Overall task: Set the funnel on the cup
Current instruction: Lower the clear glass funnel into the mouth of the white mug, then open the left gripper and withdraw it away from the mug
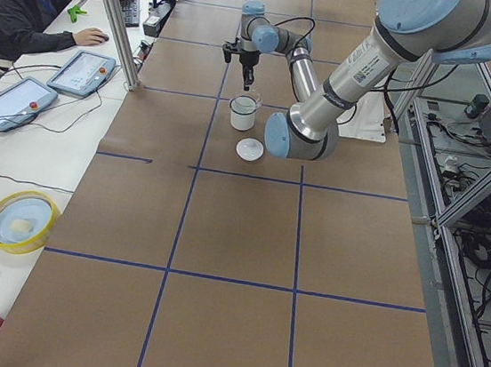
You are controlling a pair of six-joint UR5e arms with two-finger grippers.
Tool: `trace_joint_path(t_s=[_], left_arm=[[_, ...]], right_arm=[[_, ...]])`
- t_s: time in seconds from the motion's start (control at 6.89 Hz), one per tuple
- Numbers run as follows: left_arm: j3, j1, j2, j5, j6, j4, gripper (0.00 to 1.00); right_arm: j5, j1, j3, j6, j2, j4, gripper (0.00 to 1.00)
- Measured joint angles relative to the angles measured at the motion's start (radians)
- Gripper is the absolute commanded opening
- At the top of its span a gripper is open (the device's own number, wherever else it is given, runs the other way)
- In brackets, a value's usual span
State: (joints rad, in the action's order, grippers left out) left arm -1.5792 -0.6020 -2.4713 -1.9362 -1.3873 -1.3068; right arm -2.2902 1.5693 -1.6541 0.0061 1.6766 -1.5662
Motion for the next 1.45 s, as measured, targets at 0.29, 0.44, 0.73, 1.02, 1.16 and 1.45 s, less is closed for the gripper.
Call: trace_joint_path(t_s=[0.29,0.44,0.73,1.02,1.16,1.45], left_arm=[[0.007,-0.011,0.002,-0.001,0.007,-0.028,0.00],[0.009,-0.017,0.004,-0.001,0.008,-0.040,0.09],[0.019,-0.022,0.005,-0.001,0.007,-0.048,0.99],[0.019,-0.021,0.012,0.001,0.007,-0.049,1.00],[0.004,-0.026,0.016,0.002,0.025,-0.048,1.00],[-0.145,-0.083,0.092,-0.003,0.168,-0.040,1.00]], right_arm=[[0.000,0.000,0.000,0.000,0.000,0.000,1.00],[0.000,0.000,0.000,0.000,0.000,0.000,1.00],[0.000,0.000,0.000,0.000,0.000,0.000,1.00],[0.000,0.000,0.000,0.000,0.000,0.000,1.00],[0.000,0.000,0.000,0.000,0.000,0.000,1.00],[0.000,0.000,0.000,0.000,0.000,0.000,1.00]])
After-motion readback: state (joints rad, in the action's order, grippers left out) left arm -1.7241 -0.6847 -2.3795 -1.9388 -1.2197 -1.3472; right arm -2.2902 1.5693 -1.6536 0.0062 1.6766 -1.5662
